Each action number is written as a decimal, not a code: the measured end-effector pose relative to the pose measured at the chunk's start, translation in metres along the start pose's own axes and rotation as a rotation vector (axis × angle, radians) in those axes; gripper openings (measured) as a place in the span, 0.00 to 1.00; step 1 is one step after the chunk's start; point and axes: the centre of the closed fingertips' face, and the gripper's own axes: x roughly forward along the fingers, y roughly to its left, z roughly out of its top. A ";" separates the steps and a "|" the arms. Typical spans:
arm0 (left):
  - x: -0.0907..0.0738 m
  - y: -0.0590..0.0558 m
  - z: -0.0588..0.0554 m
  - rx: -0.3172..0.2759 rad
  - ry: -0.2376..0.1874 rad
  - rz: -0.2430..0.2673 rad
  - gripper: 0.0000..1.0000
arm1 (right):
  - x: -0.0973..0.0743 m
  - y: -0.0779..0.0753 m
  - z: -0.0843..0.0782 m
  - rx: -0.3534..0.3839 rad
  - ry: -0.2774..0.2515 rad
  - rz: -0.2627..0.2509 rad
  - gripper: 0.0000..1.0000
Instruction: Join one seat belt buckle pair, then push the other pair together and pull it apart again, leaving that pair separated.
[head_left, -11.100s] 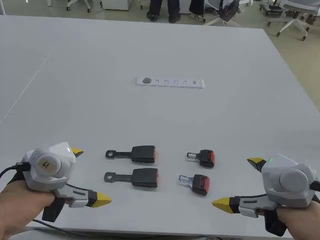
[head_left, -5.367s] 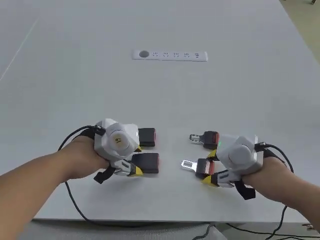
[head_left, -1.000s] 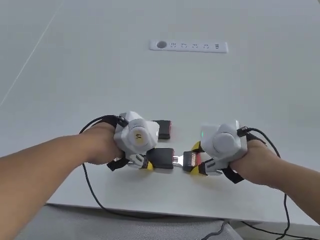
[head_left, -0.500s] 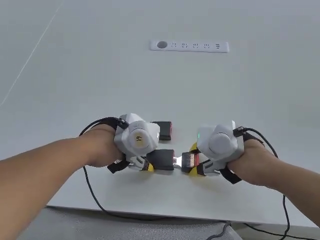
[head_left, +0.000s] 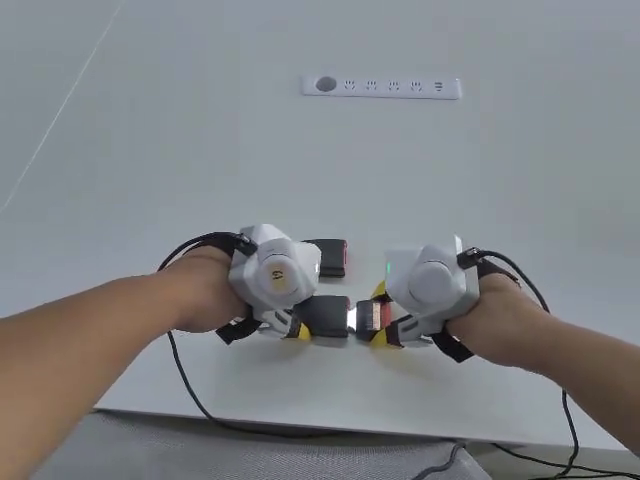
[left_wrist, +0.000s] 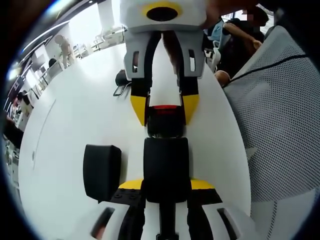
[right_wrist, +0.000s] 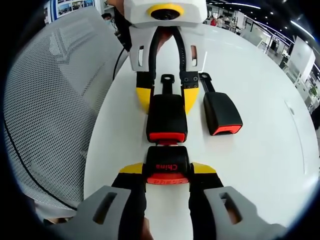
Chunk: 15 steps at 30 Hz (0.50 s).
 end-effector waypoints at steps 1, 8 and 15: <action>0.001 0.001 -0.001 0.000 0.001 0.000 0.32 | 0.000 0.001 0.001 0.002 0.001 0.000 0.30; 0.000 0.001 0.001 -0.004 0.007 0.004 0.32 | 0.000 -0.002 -0.001 0.007 0.005 -0.004 0.30; -0.006 -0.002 0.002 -0.034 -0.039 0.024 0.31 | -0.005 0.000 -0.004 -0.009 -0.011 -0.007 0.30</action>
